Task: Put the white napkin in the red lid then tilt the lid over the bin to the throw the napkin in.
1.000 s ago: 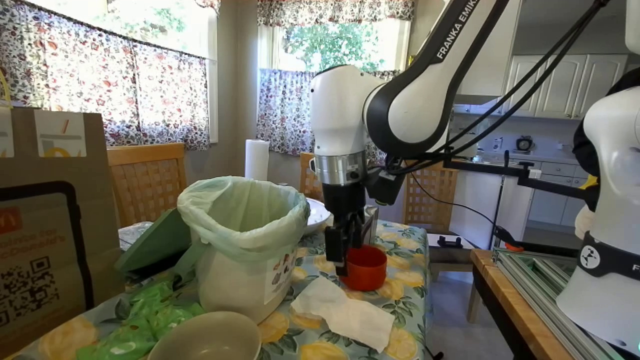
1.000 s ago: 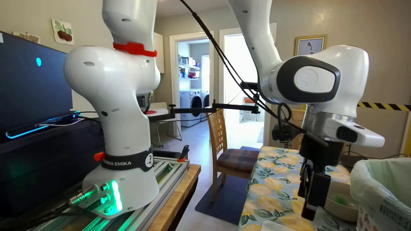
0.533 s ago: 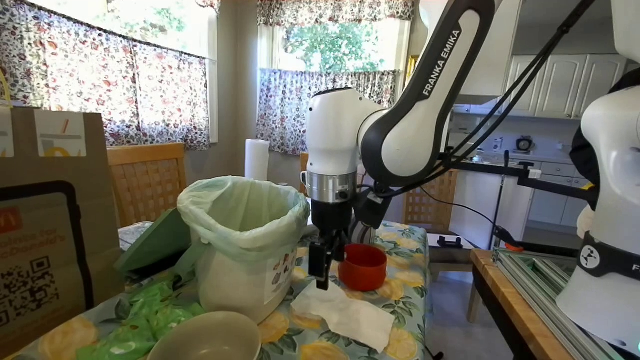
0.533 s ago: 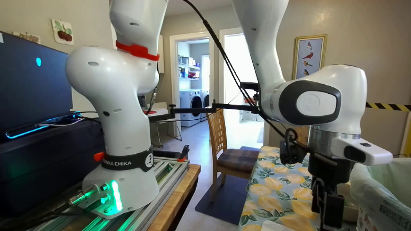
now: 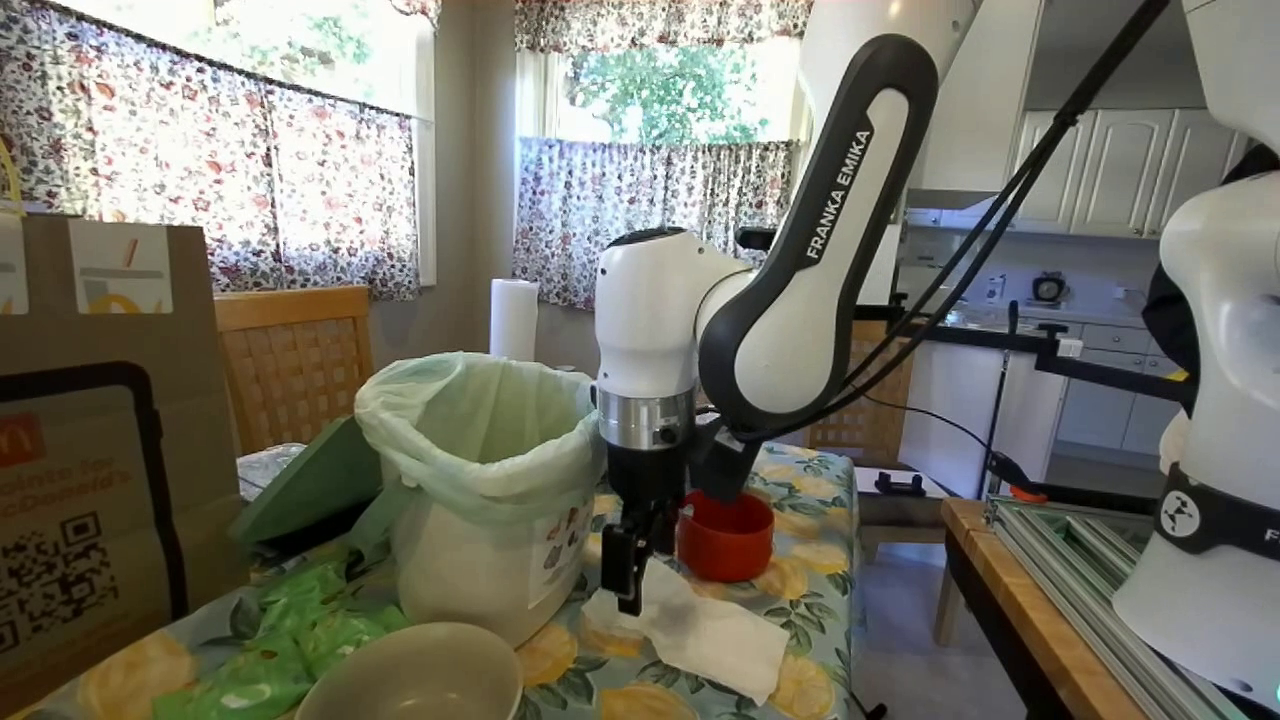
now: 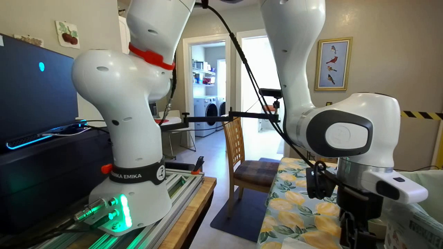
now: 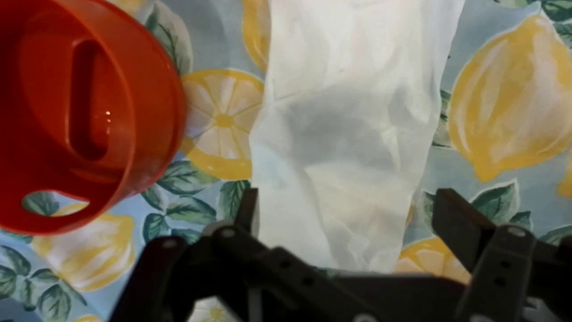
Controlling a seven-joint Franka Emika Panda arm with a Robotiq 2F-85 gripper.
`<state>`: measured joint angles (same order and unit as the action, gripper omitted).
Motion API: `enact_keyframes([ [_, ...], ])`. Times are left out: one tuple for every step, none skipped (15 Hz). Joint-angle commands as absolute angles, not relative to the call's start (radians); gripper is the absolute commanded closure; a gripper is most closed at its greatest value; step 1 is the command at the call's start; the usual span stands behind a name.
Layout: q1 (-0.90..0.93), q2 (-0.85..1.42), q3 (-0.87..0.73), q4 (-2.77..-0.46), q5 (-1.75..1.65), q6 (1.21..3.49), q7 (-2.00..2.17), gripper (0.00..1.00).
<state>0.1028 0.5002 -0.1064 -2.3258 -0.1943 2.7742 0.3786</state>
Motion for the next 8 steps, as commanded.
enact_keyframes([
  [0.128,0.578,-0.127,-2.260,-0.158,2.784,0.360,0.00],
  [0.132,0.590,-0.130,-2.251,-0.155,2.784,0.360,0.00],
  [0.137,0.601,-0.134,-2.244,-0.156,2.786,0.362,0.00],
  [0.138,0.607,-0.134,-2.238,-0.153,2.790,0.359,0.00],
  [0.141,0.609,-0.137,-2.234,-0.152,2.791,0.361,0.00],
  [0.142,0.612,-0.138,-2.230,-0.149,2.792,0.361,0.25],
  [0.145,0.614,-0.141,-2.226,-0.150,2.791,0.363,0.26],
  [0.145,0.615,-0.140,-2.224,-0.146,2.789,0.363,0.34],
])
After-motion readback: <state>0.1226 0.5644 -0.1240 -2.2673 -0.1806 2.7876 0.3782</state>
